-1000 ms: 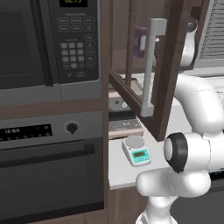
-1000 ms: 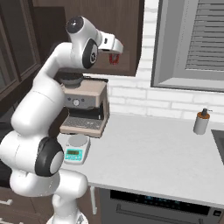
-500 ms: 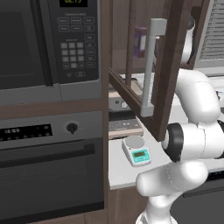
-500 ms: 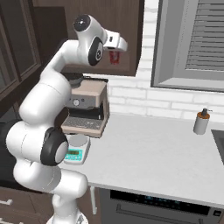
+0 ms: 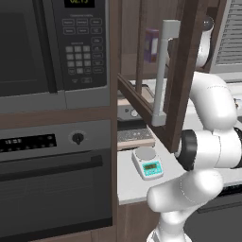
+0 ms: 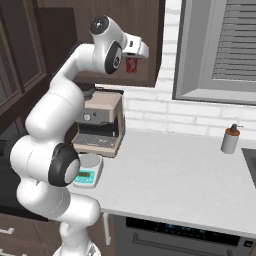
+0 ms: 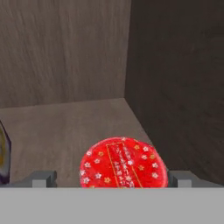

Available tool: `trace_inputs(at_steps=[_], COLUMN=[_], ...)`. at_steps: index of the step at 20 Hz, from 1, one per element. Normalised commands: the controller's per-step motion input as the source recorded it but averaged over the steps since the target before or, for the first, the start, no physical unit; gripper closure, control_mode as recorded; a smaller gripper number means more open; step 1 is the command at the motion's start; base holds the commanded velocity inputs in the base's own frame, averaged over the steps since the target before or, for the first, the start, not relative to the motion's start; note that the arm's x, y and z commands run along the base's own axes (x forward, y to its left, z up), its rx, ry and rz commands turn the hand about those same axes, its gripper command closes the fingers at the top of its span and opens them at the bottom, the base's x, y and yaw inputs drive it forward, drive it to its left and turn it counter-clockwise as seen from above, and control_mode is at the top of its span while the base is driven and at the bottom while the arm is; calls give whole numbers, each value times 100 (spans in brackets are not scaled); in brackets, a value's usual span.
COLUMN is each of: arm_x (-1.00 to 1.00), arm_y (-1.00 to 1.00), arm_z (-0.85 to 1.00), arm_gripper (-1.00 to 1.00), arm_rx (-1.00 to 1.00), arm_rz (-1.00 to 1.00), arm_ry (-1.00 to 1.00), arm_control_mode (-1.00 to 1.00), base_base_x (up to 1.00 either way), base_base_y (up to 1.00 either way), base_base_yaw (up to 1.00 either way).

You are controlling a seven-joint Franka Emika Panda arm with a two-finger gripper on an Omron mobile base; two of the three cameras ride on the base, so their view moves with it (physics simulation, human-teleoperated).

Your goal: Pick the yogurt and place it on the digital scale for weighing, and close the cabinet.

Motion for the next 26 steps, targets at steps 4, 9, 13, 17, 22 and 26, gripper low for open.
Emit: trace_inputs(at_steps=[4,9,13,17,22,26], arm_x=[26,26,-4,-44,-80,-86], arm_y=[-4,0,-3,0,0,0], arm_z=[-1,-1,-1,0,0,0], arm_gripper=[100,100,100,100,100,100], arm_rx=[0,0,0,0,0,0], arm_rz=[0,0,0,0,0,0], arm_ry=[0,0,0,-4,-4,0], arm_control_mode=[-100,-100,-100,-100,-100,-100], base_base_x=[0,0,0,0,0,0], base_base_y=[0,0,0,0,0,0], base_base_yaw=[0,0,0,0,0,0])
